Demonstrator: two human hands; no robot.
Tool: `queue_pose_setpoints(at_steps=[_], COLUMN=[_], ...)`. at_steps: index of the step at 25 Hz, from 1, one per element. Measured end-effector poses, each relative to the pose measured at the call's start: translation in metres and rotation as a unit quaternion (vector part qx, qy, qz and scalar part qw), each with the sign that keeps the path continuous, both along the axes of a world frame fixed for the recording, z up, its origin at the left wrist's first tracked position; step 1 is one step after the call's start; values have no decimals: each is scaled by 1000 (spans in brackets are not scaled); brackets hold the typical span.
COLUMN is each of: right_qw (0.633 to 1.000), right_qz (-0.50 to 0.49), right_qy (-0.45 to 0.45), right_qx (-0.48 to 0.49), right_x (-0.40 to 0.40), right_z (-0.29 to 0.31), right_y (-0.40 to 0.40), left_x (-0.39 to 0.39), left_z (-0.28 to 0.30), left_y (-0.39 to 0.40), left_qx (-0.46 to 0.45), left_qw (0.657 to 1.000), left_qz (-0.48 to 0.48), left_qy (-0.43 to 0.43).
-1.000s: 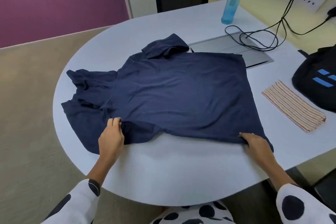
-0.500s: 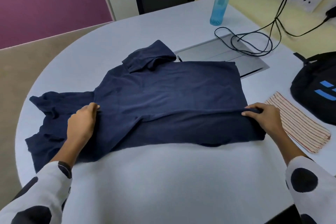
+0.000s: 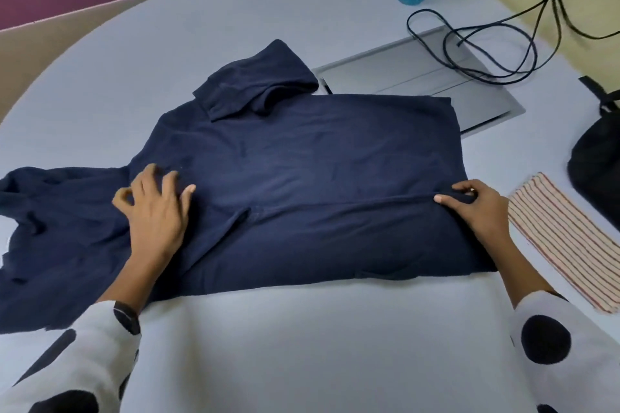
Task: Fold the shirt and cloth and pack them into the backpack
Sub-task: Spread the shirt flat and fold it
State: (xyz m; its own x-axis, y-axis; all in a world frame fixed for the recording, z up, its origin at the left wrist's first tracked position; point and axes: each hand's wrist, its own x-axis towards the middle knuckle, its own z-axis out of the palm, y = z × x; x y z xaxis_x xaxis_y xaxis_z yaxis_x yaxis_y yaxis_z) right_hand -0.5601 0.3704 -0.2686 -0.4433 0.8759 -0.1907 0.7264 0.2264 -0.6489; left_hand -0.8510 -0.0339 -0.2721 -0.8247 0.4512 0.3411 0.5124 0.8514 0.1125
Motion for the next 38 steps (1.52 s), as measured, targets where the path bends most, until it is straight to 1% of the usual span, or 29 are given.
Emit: queue_pose_setpoints(at_steps=[2,3,5,6,9,13,16,18,21,22,23,25,26,27,29,30,31,32,33,35,37,38], right_qw=[997,994,987,985,983,981,982,986,988,989,989,978,973,973,964,950,927,899,875,852,849,855], right_qz=[-76,-98,-133,-139,-137,-181,-185,-168,-152,-146,-136,-92,-56,-12,120,206,293,361,404,434,418,395], right_qy=[6,14,17,12,-9,22,5,10,19,3,-33,-113,-118,-98,-53,-49,-70,-95,-119,-149,-175,-191], right_qx=[-22,-43,-86,-98,-124,-62,-28,-14,5,13,44,149,191,210,233,230,224,230,238,251,273,277], right_x=[33,41,52,52,65,84,90,86,76,74,73,66,58,45,15,0,-13,-22,-26,-24,-8,2], right_z=[-3,-5,-7,-10,-10,0,-7,-11,-16,-19,-22,-29,-32,-35,-45,-53,-62,-71,-75,-75,-75,-75], right_y=[-8,-13,-21,-22,-26,-28,-40,-45,-40,-38,-37,-40,-47,-59,-96,-119,-139,-154,-162,-156,-130,-113], left_x=[48,67,99,107,119,127,141,146,131,124,117,113,114,116,119,120,119,116,113,106,101,99], left_z=[-13,-20,-41,-52,-72,-72,-72,-70,-64,-62,-60,-56,-54,-52,-50,-52,-55,-58,-60,-61,-61,-61], left_y=[16,18,19,17,5,-10,-24,-29,-26,-23,-20,-12,-6,0,9,10,10,7,3,-7,-13,-14], left_qx=[52,64,48,18,-63,-162,-173,-168,-161,-163,-169,-177,-175,-171,-166,-171,-180,-190,-197,-213,-220,-222], left_qw=[996,992,982,978,971,949,945,946,952,955,957,960,962,964,965,964,963,961,959,955,953,953], left_qz=[-64,-97,-158,-176,-174,-211,-215,-207,-165,-146,-130,-110,-105,-102,-97,-93,-89,-85,-82,-82,-85,-84], left_qy=[-27,-41,-88,-111,-151,-170,-176,-182,-200,-199,-195,-186,-180,-175,-178,-181,-182,-183,-185,-188,-188,-188])
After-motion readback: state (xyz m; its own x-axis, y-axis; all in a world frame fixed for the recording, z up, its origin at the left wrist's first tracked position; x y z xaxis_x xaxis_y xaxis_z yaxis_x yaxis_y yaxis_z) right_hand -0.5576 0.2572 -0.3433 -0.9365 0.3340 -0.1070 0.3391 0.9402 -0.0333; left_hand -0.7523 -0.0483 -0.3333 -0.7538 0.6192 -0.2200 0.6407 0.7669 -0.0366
